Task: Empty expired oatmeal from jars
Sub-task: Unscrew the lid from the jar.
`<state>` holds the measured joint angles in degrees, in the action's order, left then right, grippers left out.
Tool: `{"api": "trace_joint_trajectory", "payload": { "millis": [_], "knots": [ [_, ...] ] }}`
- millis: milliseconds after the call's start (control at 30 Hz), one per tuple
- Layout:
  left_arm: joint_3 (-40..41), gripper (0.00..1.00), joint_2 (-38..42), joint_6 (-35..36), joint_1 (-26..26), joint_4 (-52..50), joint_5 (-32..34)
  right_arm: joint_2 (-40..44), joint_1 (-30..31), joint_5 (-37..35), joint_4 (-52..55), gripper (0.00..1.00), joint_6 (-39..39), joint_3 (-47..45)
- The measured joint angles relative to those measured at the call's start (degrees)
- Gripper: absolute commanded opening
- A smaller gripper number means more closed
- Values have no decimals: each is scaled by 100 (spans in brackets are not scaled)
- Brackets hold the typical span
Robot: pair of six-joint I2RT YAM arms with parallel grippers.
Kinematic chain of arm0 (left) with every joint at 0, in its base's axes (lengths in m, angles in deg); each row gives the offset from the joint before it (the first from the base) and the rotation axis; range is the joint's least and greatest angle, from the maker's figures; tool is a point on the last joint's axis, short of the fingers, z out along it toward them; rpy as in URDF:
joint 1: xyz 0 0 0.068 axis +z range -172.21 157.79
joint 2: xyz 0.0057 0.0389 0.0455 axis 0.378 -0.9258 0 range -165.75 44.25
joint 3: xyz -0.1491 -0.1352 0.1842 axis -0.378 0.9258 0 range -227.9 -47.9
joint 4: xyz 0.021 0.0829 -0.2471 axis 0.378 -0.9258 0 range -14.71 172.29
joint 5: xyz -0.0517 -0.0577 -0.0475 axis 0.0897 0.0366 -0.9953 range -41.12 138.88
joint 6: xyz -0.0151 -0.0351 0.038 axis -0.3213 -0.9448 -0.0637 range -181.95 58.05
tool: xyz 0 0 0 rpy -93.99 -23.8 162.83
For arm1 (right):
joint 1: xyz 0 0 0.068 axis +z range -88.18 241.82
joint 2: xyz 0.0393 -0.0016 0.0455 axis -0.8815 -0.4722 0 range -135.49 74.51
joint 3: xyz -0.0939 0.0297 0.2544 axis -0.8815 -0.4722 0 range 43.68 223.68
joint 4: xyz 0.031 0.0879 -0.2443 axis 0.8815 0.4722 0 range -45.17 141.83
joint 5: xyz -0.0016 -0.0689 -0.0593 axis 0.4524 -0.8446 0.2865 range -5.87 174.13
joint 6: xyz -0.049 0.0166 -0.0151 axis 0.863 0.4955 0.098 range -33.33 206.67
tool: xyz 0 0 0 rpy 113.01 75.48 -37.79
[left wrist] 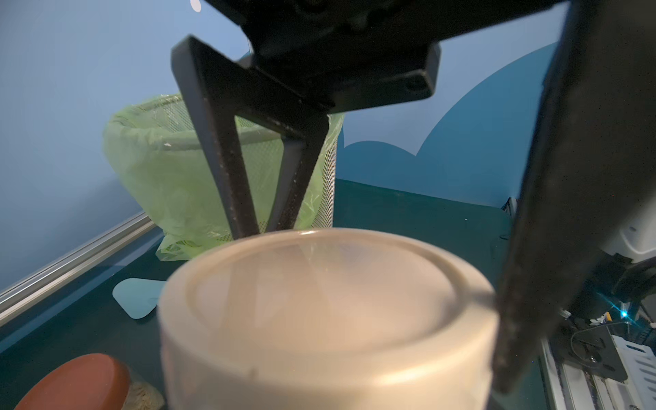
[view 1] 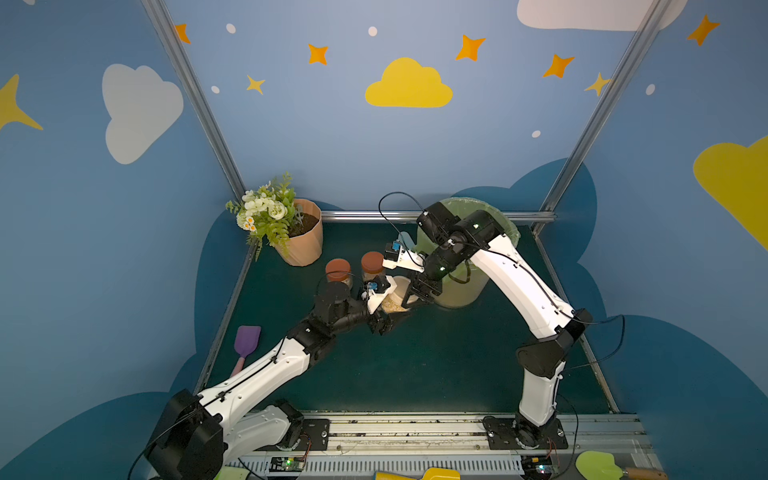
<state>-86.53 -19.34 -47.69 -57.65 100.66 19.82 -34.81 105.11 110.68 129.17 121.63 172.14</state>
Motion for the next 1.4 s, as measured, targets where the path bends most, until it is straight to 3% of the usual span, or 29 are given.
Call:
{"api": "trace_joint_trajectory", "payload": {
  "millis": [100, 400, 733, 1033, 1233, 1400],
  "knots": [
    [0, 4, 44, -7, -4, 42, -28, 72, 2, -11, -219, 97, 133, -223],
    [2, 4, 105, -15, 2, 197, -39, 809, -105, 0, -1012, 97, 79, -1276],
    [2, 4, 232, -17, 2, 289, -15, 2109, -691, 149, -2164, 97, -516, -2782],
    [2, 4, 229, 131, -4, 284, 396, 2352, -789, 564, -2629, 97, -2581, -2848],
    [2, 5, 168, 361, -2, 284, 741, 2122, -695, 402, -2706, 97, -4784, -2601],
    [2, 6, 24, 505, -4, 280, 905, 1613, -323, 98, -2455, 97, -5873, -1847]
  ]
}}
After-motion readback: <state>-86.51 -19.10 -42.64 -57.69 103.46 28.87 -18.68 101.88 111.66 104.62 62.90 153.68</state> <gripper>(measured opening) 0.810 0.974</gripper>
